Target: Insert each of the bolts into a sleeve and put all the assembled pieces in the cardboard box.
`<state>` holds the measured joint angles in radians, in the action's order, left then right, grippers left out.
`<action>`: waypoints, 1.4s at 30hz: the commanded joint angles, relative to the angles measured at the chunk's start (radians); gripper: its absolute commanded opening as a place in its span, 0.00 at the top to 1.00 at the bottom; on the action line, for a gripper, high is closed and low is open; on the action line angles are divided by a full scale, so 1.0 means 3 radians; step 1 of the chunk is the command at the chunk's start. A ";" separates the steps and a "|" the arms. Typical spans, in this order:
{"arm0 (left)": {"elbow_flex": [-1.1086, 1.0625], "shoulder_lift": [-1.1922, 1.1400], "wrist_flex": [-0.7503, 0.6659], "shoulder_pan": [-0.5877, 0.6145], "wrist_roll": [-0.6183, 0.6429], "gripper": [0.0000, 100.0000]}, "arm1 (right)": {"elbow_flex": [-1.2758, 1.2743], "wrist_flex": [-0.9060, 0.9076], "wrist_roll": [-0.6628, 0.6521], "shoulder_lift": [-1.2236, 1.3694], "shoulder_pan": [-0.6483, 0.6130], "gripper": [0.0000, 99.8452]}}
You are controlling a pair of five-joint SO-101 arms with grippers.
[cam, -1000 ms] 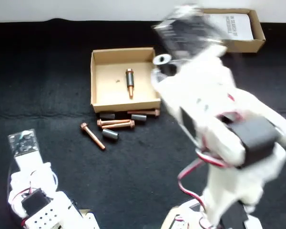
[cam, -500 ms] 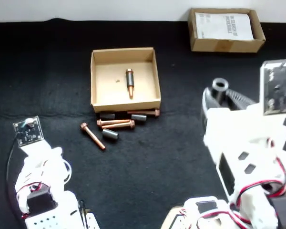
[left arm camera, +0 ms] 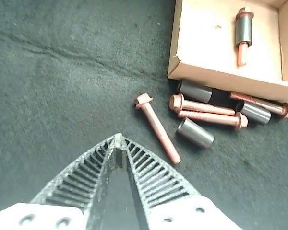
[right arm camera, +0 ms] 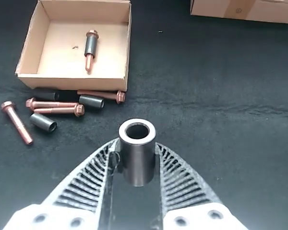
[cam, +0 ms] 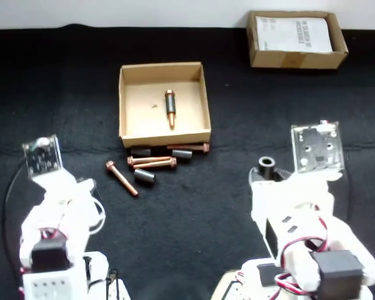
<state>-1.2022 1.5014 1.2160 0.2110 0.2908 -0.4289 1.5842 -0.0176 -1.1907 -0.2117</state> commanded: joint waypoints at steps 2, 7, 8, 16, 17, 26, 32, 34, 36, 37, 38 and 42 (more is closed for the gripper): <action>0.0857 -0.1092 -0.0036 -0.0049 0.0031 0.99 | -0.0637 -0.0478 -0.0118 -0.0350 0.0038 0.99; 0.1573 -0.1864 0.0164 -0.0049 0.0297 0.99 | -0.1297 -0.0908 -0.0148 -0.0657 0.0043 0.99; 0.1695 -0.1977 0.0251 -0.0054 0.0445 0.99 | -0.1404 -0.0985 -0.0148 -0.0698 0.0043 0.99; 0.2335 -0.2800 0.0634 -0.0432 0.0936 0.99 | -0.1987 -0.1481 -0.0307 -0.0806 0.0043 0.99; 0.2401 -0.2887 0.0665 -0.0488 0.1013 0.99 | -0.2064 -0.1537 -0.0338 -0.0811 0.0043 0.99; 0.2785 -0.3588 0.0752 -0.0637 0.1227 0.99 | -0.2396 -0.1961 -0.0363 -0.0811 0.0355 0.99; 0.2892 -0.4186 0.0747 -0.0627 0.1227 0.88 | -0.2406 -0.1992 -0.0363 -0.0811 0.0448 0.99; 0.2969 -0.4381 0.0747 -0.0627 0.1227 0.83 | -0.2406 -0.1992 -0.0363 -0.0811 0.0448 0.99; 0.3071 -0.4549 0.0747 -0.0627 0.1227 0.80 | -0.2406 -0.1992 -0.0363 -0.0811 0.0448 0.99; 0.3133 -0.4621 0.0747 -0.0627 0.1227 0.80 | -0.2406 -0.1992 -0.0363 -0.0811 0.0448 0.99; 0.3194 -0.4693 0.0747 -0.0627 0.1227 0.81 | -0.2406 -0.1992 -0.0363 -0.0811 0.0448 0.99; 0.3424 -0.4979 0.0747 -0.0627 0.1227 0.81 | -0.2406 -0.1992 -0.0363 -0.0811 0.0448 0.99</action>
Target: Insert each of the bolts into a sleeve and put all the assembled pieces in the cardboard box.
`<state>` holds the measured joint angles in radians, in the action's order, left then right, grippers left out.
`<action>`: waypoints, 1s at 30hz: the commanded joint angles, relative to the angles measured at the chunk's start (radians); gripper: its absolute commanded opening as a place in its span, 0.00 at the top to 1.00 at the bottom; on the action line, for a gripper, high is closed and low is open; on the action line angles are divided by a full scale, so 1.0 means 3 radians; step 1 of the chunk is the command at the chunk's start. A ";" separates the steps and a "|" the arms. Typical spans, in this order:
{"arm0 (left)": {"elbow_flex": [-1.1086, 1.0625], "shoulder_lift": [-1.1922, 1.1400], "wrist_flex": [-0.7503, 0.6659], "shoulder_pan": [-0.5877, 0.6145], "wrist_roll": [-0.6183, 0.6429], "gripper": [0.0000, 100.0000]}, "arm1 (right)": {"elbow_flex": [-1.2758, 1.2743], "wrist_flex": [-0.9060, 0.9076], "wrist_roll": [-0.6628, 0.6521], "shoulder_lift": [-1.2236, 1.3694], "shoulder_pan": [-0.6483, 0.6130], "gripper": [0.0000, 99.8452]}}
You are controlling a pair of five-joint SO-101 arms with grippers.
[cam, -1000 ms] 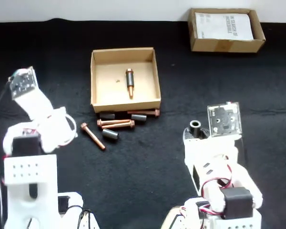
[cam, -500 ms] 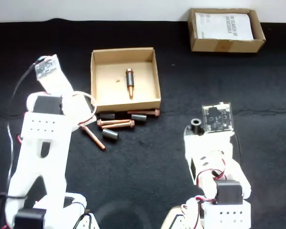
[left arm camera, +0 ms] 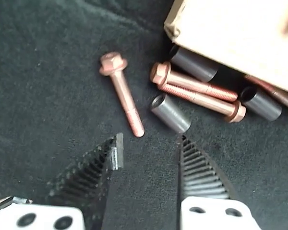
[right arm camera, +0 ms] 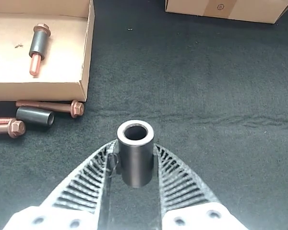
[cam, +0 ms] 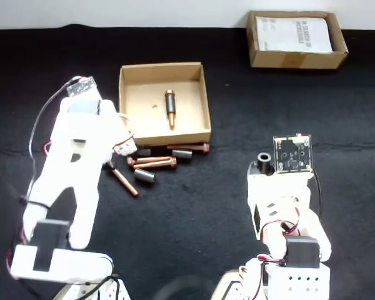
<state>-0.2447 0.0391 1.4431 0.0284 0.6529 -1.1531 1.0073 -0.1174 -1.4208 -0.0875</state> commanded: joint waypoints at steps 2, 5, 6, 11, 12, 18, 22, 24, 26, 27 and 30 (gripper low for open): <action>0.0330 -0.0253 -0.0010 0.0028 0.0020 0.81 | 0.0008 -0.0069 -0.0031 -0.0043 0.0033 0.99; 0.0488 -0.0499 -0.0010 0.0146 0.0020 0.81 | 0.0008 -0.0069 -0.0031 -0.0043 0.0033 0.99; 0.0534 -0.0580 -0.0010 0.0197 0.0020 0.81 | 0.0008 -0.0069 -0.0031 -0.0043 0.0033 0.99; 0.0621 -0.0892 0.0005 0.0335 0.0020 0.81 | 0.0008 -0.0069 -0.0031 -0.0033 0.0033 0.99; 0.0611 -0.0928 0.0015 0.0340 0.0020 0.81 | 0.0003 -0.0079 -0.0031 -0.0033 0.0033 0.99; 0.0591 -0.1153 0.0005 0.0340 0.0020 0.81 | 0.0003 -0.0217 -0.0031 -0.0028 0.0033 0.99; 0.0621 -0.1332 -0.0005 0.0345 0.0020 0.81 | -0.0003 -0.0222 -0.0031 -0.0028 0.0033 0.99; 0.0627 -0.1404 -0.0010 0.0345 0.0020 0.81 | -0.0038 -0.0222 -0.0031 -0.0028 0.0033 0.99; 0.0632 -0.1465 -0.0041 0.0345 0.0020 0.81 | -0.0084 -0.0222 -0.0031 -0.0028 0.0033 0.99; 0.0637 -0.1486 -0.0087 0.0345 0.0020 0.81 | -0.0105 -0.0222 -0.0031 -0.0033 0.0033 0.99; 0.0647 -0.1537 -0.0256 0.0422 0.0026 0.81 | -0.0146 -0.0222 -0.0031 -0.0043 0.0033 0.99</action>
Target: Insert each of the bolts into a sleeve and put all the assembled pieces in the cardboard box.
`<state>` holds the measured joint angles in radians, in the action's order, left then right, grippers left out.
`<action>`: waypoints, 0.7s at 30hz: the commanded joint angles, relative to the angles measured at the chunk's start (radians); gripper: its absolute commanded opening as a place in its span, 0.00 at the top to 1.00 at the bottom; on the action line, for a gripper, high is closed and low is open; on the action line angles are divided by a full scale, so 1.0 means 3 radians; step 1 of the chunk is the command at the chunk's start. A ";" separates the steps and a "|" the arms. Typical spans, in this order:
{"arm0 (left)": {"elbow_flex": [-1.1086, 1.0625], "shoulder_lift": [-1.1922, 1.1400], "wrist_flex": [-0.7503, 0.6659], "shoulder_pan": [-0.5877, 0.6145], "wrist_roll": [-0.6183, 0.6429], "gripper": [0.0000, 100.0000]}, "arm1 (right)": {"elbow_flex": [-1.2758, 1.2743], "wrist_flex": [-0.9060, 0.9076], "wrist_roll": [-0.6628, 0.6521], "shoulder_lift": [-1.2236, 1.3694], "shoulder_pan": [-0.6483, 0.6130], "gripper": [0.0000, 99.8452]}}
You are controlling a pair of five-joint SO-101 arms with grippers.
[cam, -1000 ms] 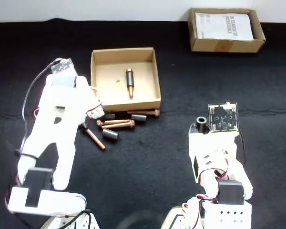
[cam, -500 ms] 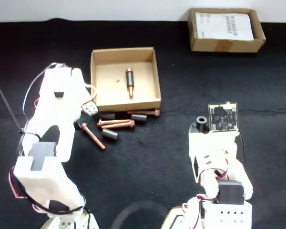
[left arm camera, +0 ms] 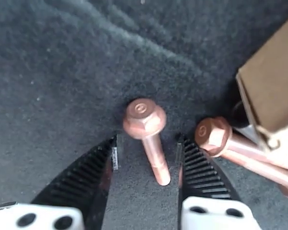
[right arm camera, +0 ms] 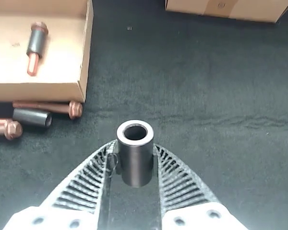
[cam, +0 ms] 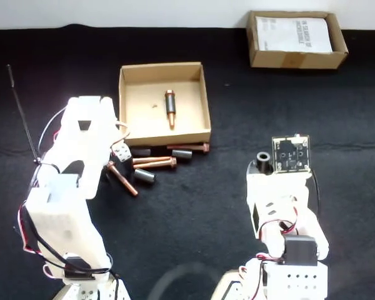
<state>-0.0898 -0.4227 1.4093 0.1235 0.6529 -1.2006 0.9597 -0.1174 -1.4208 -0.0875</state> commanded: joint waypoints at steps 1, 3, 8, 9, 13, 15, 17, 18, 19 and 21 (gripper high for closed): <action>0.0130 -0.0008 -0.0215 0.0141 0.0026 0.81 | 0.0013 -0.0064 -0.0031 -0.0043 0.0038 0.99; 0.0120 -0.0008 -0.0358 0.0217 0.0026 0.81 | 0.0008 -0.0069 -0.0031 -0.0043 0.0038 0.99; 0.0100 -0.0013 -0.0706 0.0376 0.0015 0.92 | -0.0003 -0.0074 -0.0031 -0.0033 0.0038 0.99; 0.0095 -0.0013 -0.0752 0.0386 0.0000 0.96 | -0.0003 -0.0074 -0.0031 -0.0033 0.0038 0.99; 0.0090 -0.0013 -0.0777 0.0386 0.0000 0.99 | -0.0003 -0.0151 -0.0031 -0.0028 0.0038 0.99; 0.0090 -0.0018 -0.0777 0.0381 0.0000 0.99 | -0.0003 -0.0212 -0.0031 -0.0028 0.0059 0.99; 0.0090 -0.0018 -0.0777 0.0376 0.0000 0.99 | -0.0003 -0.0263 -0.0031 -0.0028 0.0069 0.99; 0.0090 -0.0018 -0.0777 0.0371 0.0000 0.99 | -0.0003 -0.0269 -0.0031 -0.0028 0.0069 0.99; 0.0095 -0.0013 -0.0777 0.0371 0.0000 0.99 | -0.0008 -0.0274 -0.0031 -0.0028 0.0069 0.99; 0.0115 0.0003 -0.0772 0.0366 -0.0005 0.99 | -0.0033 -0.0284 -0.0031 -0.0028 0.0069 0.99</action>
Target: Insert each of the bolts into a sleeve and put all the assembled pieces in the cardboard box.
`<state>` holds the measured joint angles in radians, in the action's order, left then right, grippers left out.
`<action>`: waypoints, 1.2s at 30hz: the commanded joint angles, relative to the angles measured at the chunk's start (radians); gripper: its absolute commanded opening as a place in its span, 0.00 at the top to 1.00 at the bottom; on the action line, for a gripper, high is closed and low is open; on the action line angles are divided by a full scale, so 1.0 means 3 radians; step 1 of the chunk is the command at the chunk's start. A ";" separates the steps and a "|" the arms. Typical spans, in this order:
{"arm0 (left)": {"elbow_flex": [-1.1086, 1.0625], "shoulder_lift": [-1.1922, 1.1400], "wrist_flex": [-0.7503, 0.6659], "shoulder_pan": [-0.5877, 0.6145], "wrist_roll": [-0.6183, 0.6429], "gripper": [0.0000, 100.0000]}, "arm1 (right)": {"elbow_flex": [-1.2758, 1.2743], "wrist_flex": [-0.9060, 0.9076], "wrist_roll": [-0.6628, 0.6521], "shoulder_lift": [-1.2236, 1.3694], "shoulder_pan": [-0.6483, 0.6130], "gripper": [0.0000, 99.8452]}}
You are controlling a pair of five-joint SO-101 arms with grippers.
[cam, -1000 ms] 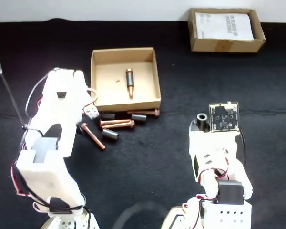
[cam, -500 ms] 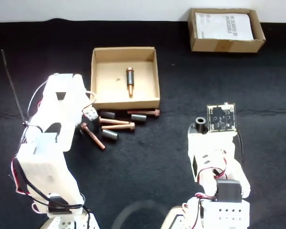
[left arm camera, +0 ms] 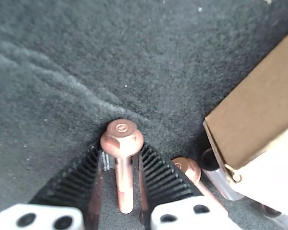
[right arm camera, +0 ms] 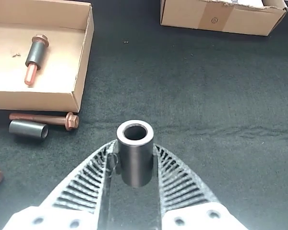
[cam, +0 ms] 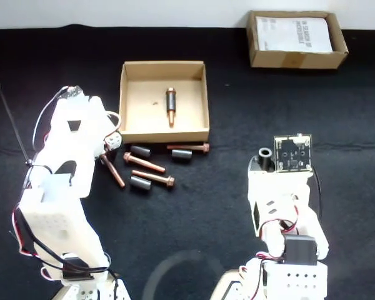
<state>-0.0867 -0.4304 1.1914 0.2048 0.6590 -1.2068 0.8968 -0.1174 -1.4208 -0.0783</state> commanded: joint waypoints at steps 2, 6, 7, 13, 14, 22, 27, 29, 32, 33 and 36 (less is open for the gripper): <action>0.0125 0.0049 -0.0051 0.0095 -0.0031 0.99 | -0.0100 -0.0079 -0.0031 -0.0028 0.0028 0.99; 0.0228 0.0146 -0.0046 0.0084 -0.0322 0.99 | -0.0376 -0.0253 -0.0031 -0.0043 0.0023 0.99; 0.0233 0.0202 -0.0046 0.0054 -0.0450 0.99 | -0.0448 -0.0345 -0.0031 -0.0043 0.0023 0.99; 0.0151 0.0806 -0.0046 -0.0130 -0.1013 0.99 | -0.0831 -0.1000 -0.0031 -0.0043 -0.0033 0.99; 0.0120 0.0918 -0.0046 -0.0176 -0.1079 0.99 | -0.0908 -0.1107 -0.0026 -0.0043 -0.0059 0.99; -0.0253 0.1716 -0.0072 -0.0483 -0.1253 0.99 | -0.1348 -0.1823 -0.0010 -0.0049 -0.0233 0.99; -0.0488 0.2023 -0.0072 -0.0673 -0.1253 0.99 | -0.1639 -0.2458 0.0256 -0.0049 -0.0335 0.99; -0.0570 0.2115 -0.0072 -0.0765 -0.1253 0.99 | -0.1762 -0.2790 0.0460 -0.0049 -0.0386 0.99; -0.0627 0.2258 -0.0072 -0.0887 -0.1253 0.99 | -0.1946 -0.3271 0.0563 -0.0049 -0.0483 0.99; -0.0627 0.2314 -0.0072 -0.0923 -0.1253 0.99 | -0.1987 -0.3388 0.0557 -0.0049 -0.0519 0.99; -0.0621 0.2468 -0.0123 -0.1036 -0.1253 0.99 | -0.2002 -0.3480 0.0557 -0.0049 -0.0621 0.99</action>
<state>-0.2800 0.2325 1.1807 -0.0683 0.2862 -1.6778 -0.0944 0.0407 -1.4193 -0.2363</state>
